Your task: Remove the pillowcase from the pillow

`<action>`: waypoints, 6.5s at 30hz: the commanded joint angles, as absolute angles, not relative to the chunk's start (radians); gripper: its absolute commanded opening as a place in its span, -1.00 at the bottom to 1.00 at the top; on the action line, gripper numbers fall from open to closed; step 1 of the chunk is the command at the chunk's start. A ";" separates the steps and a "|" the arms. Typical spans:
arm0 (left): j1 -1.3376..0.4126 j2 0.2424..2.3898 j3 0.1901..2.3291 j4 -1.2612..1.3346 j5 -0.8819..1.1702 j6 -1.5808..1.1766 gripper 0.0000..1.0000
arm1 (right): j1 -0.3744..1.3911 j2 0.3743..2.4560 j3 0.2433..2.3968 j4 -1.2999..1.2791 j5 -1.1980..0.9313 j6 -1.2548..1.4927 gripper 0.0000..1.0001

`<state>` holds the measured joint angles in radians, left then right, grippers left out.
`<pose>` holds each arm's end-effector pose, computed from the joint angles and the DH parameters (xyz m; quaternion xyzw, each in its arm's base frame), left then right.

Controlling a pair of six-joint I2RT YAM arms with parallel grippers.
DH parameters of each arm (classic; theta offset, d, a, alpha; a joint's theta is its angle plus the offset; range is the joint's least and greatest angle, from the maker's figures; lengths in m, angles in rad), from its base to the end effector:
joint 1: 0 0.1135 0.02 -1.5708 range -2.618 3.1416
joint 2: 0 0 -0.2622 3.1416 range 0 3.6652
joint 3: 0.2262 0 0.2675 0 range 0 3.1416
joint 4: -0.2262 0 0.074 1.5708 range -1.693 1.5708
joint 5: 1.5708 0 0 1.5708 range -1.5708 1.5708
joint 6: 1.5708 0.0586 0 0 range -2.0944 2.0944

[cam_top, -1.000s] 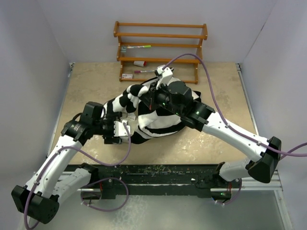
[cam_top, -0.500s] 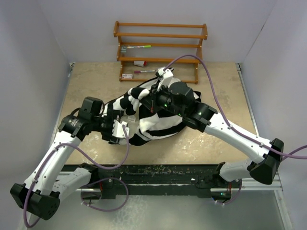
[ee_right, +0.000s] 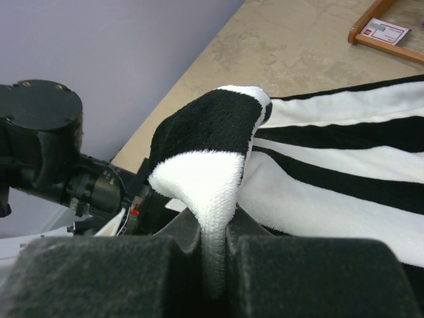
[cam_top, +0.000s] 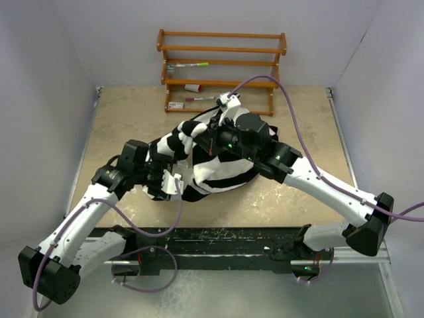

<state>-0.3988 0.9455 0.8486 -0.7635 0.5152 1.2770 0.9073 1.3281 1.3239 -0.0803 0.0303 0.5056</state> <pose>0.1854 -0.1094 0.2658 0.7331 0.5407 -0.0732 0.4059 0.2170 0.2747 0.4157 -0.1368 0.7235 0.4307 0.5219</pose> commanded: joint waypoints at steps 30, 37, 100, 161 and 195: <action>-0.503 1.041 1.472 -0.614 0.151 0.867 -1.00 | 0.729 1.161 1.321 -0.058 -0.007 0.537 -0.93; -0.503 1.213 2.071 -0.926 0.161 0.832 -1.00 | 0.652 1.261 1.630 -0.142 -0.018 0.488 -0.07; -0.503 1.478 2.463 -1.140 0.150 0.369 -1.00 | 0.647 1.042 0.517 0.486 -0.019 0.510 -1.00; -0.505 1.364 2.145 -1.141 0.442 0.523 -1.00 | 0.808 1.444 1.779 -0.310 -0.648 -0.161 -0.31; -0.381 1.107 1.734 -0.907 0.360 -0.013 -0.50 | 0.645 1.025 1.253 0.078 -0.399 0.131 -1.00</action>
